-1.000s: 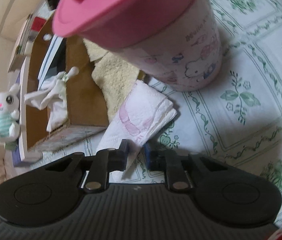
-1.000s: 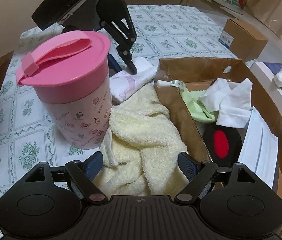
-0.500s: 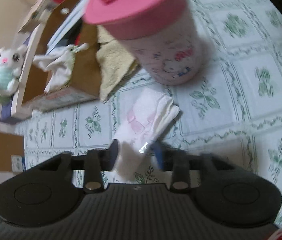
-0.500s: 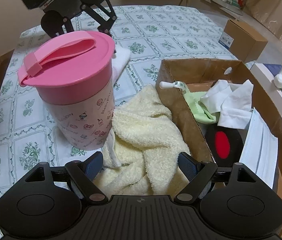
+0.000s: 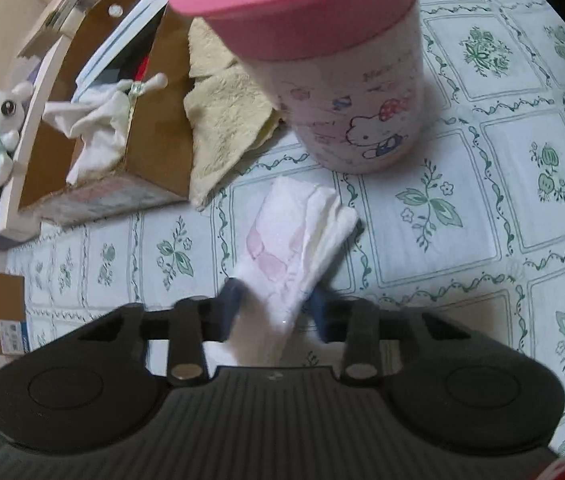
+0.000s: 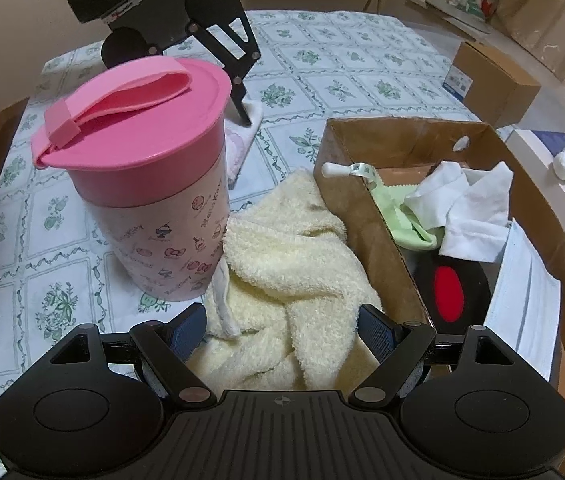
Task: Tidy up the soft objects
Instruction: 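Grasp the white folded pad with the left gripper while the right gripper grasps the cream towel, then lift the cream towel with the right gripper while the left gripper holds the white pad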
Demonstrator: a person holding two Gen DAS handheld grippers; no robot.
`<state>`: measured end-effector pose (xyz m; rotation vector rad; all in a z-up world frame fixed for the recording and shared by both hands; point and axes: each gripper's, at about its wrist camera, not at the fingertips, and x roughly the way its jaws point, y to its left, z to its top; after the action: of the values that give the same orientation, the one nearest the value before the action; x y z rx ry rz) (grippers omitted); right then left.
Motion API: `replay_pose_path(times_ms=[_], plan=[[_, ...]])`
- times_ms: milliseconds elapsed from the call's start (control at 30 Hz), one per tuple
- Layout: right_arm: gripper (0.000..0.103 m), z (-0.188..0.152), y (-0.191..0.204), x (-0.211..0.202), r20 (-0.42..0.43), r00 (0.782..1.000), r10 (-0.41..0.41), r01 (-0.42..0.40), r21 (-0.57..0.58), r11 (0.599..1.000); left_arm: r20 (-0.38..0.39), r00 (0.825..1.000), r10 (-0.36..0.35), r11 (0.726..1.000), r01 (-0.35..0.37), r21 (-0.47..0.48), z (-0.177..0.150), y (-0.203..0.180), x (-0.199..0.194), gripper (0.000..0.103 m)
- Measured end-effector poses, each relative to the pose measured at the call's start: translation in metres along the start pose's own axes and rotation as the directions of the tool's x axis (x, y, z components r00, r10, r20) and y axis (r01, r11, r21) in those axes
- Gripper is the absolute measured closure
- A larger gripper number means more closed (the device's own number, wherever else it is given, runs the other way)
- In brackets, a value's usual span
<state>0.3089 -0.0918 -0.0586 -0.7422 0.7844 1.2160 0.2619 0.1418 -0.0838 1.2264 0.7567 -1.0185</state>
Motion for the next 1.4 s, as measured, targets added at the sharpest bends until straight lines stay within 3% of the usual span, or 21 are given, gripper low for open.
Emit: replay_pose_path(times_ms=[133,233,400,467,633,767,800,867,1000,1200,1267,1400], plan=[[0.021,0.003,0.000,0.010,-0.039,0.999,-0.002,0.000,-0.047,0.999,0.018,1.000,-0.014,0.990,0.017,-0.138,-0.005,0.008,-0.005,0.088],[0.021,0.006,0.001,0.017,-0.057,0.998,-0.018,0.012,-0.090,0.996,0.069,0.998,0.008,0.955,0.013,-0.296,-0.013,0.022,-0.013,0.090],[0.020,0.012,0.011,0.031,-0.094,0.995,-0.044,0.021,-0.233,0.972,0.104,0.994,0.016,0.900,0.031,-0.434,-0.023,0.026,-0.025,0.091],[0.020,0.013,0.010,0.037,-0.103,0.994,-0.039,0.013,-0.240,0.971,0.118,0.993,0.024,0.872,0.037,-0.489,-0.025,0.027,-0.028,0.091],[0.022,0.015,0.002,0.043,-0.121,0.993,-0.012,-0.009,-0.173,0.985,0.131,0.990,0.045,0.815,0.039,-0.578,-0.029,0.025,-0.034,0.091],[0.051,0.015,0.003,0.041,-0.137,0.991,0.003,-0.019,-0.119,0.993,0.113,0.992,0.054,0.793,0.026,-0.608,-0.028,0.020,-0.033,0.091],[0.062,0.014,0.004,0.039,-0.136,0.991,-0.006,-0.010,-0.114,0.993,0.112,0.992,0.055,0.782,0.027,-0.623,-0.028,0.020,-0.033,0.091],[0.072,0.012,0.005,0.036,-0.139,0.990,-0.023,0.009,-0.101,0.995,0.115,0.992,0.058,0.747,0.033,-0.664,-0.030,0.020,-0.035,0.091],[0.084,0.010,0.011,0.027,-0.149,0.987,-0.066,0.061,-0.033,0.998,0.102,0.992,0.073,0.707,0.021,-0.707,-0.029,0.015,-0.042,0.091],[0.088,0.010,0.032,0.005,-0.173,0.977,-0.123,0.147,0.133,0.980,0.077,0.992,0.104,0.594,0.001,-0.804,-0.031,0.003,-0.057,0.091],[0.088,0.008,0.043,-0.004,-0.187,0.969,-0.164,0.203,0.210,0.956,0.067,0.992,0.107,0.573,-0.007,-0.819,-0.028,-0.006,-0.062,0.091],[0.089,0.002,0.062,-0.026,-0.169,0.968,-0.187,0.241,0.407,0.881,0.030,0.994,0.101,0.497,-0.024,-0.867,-0.023,-0.026,-0.074,0.091]])
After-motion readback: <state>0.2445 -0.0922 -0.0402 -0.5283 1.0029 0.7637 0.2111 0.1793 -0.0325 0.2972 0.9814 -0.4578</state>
